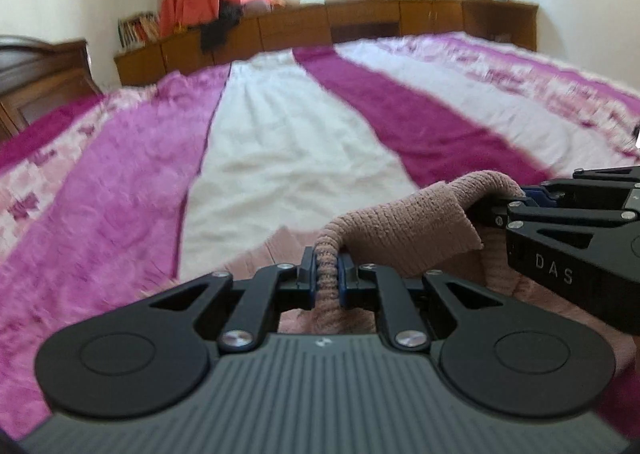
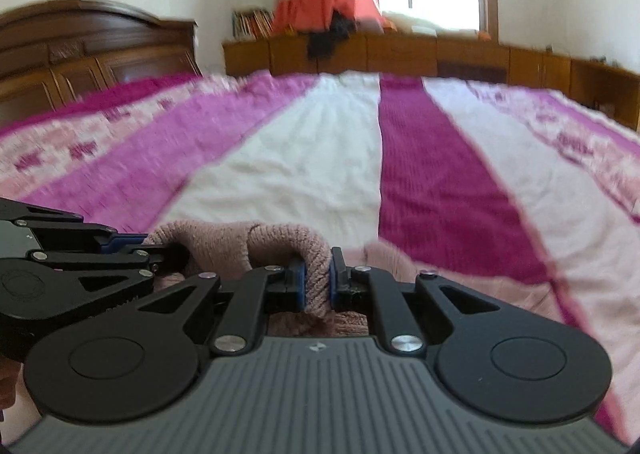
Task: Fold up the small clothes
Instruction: 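Lift the hem with both grippers and fold it over toward the collar, then lower the folded hem onto the collar and open both grippers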
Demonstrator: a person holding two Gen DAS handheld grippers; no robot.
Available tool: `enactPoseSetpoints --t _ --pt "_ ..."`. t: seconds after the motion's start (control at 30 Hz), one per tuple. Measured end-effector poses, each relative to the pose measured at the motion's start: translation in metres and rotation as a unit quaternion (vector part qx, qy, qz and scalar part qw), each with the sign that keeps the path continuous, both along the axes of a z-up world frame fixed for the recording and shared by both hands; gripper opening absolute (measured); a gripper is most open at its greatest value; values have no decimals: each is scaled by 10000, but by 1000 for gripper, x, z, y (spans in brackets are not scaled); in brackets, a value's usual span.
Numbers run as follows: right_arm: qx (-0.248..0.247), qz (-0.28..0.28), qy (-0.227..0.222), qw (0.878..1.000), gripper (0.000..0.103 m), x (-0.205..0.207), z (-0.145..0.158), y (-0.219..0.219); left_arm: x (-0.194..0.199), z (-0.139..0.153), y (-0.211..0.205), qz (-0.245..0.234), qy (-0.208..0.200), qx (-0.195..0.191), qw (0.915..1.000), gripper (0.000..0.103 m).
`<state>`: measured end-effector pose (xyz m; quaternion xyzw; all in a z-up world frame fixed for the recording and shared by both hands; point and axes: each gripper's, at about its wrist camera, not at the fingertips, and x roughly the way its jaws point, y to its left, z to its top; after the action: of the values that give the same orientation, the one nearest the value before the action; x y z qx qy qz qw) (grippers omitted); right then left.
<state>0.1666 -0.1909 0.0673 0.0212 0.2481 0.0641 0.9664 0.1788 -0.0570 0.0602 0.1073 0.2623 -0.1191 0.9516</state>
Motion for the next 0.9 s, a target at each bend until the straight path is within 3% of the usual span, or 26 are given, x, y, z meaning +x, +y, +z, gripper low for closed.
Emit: enactPoseSetpoints --t 0.2,0.4,0.5,0.63,0.9 --pt "58 -168 609 9980 13 37 -60 2 29 -46 -6 131 323 71 9994 14" --pt "154 -170 616 9978 17 46 -74 3 34 -53 -3 136 357 -47 9993 15" --pt "224 -161 598 9978 27 44 -71 1 33 -49 -2 183 358 -48 9992 22" --pt "540 -308 620 9961 49 28 -60 -12 24 -36 3 241 373 -81 9990 28" --pt "843 -438 477 9943 55 -21 -37 -29 -15 -9 20 227 401 -123 9989 36"
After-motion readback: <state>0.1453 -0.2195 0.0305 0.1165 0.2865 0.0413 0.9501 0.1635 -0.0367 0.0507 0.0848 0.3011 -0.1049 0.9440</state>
